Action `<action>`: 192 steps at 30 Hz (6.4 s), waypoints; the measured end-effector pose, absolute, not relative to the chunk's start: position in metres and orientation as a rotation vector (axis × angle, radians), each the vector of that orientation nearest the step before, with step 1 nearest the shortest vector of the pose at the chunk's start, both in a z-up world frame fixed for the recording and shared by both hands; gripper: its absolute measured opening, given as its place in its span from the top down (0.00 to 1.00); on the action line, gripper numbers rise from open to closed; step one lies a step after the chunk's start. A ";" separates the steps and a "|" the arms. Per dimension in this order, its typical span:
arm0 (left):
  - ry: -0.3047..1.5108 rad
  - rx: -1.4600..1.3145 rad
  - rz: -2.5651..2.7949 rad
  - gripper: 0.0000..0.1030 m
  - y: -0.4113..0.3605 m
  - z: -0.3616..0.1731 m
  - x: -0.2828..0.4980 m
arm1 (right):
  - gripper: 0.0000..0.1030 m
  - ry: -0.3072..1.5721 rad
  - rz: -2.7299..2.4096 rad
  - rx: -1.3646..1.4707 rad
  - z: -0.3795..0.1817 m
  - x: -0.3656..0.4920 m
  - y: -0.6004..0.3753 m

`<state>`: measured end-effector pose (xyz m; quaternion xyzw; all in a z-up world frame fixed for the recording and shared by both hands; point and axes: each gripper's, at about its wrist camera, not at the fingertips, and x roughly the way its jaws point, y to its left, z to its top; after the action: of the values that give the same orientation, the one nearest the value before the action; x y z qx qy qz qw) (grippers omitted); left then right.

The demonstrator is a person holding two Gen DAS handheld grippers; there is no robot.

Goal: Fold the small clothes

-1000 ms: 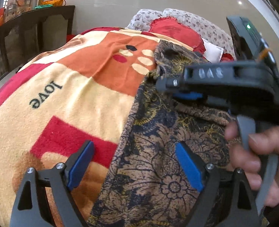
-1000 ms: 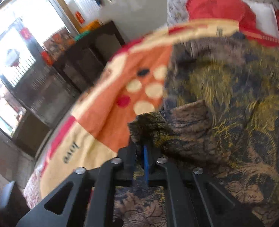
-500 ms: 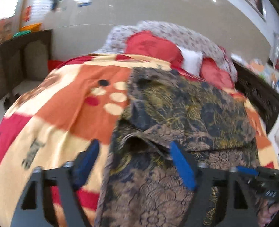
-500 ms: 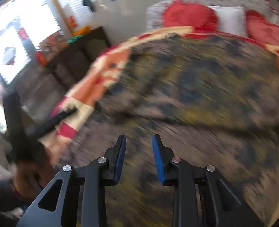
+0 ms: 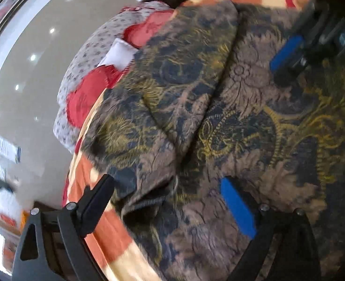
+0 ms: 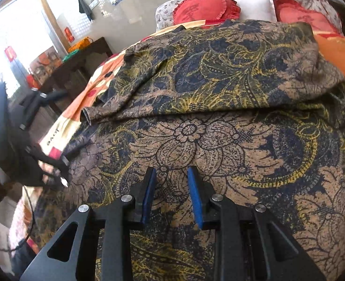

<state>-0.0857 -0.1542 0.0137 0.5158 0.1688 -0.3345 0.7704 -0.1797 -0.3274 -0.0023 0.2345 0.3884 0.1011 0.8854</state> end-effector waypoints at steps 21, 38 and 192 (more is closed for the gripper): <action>0.824 0.348 -0.370 0.54 -0.063 0.063 0.083 | 0.65 0.803 0.222 0.529 -0.006 -0.182 -0.332; 0.777 0.246 -0.451 0.30 -0.136 0.055 0.050 | 0.92 0.877 -0.257 0.216 -0.001 -0.141 -0.467; 1.079 -0.491 -0.841 0.96 0.038 0.095 0.012 | 0.85 0.496 0.009 0.854 0.074 -0.356 -0.473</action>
<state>0.0124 0.0384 0.0953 -0.2245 0.4932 -0.3844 0.7474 -0.3560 -0.4731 0.0744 0.4100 0.2381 0.0042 0.8804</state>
